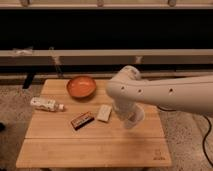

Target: Pick up the ceramic cup

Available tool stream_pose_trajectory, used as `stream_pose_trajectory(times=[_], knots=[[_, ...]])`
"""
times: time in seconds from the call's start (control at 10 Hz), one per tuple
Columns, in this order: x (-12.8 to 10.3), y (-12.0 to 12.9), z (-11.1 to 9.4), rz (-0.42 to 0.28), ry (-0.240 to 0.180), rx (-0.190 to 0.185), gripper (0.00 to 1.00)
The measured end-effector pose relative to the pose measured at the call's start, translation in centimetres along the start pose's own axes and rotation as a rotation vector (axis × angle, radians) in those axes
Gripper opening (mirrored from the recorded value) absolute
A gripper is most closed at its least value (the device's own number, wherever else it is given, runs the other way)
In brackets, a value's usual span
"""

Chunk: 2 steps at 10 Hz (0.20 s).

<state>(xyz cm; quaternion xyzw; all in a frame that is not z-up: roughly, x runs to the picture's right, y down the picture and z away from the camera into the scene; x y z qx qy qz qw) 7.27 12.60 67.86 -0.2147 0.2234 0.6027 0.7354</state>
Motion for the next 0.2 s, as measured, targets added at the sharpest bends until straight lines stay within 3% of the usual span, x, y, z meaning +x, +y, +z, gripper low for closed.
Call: stream_pose_trajectory(times=[0.2], knots=[[-0.82, 0.58, -0.57, -0.035, -0.007, -0.015, 0.0]])
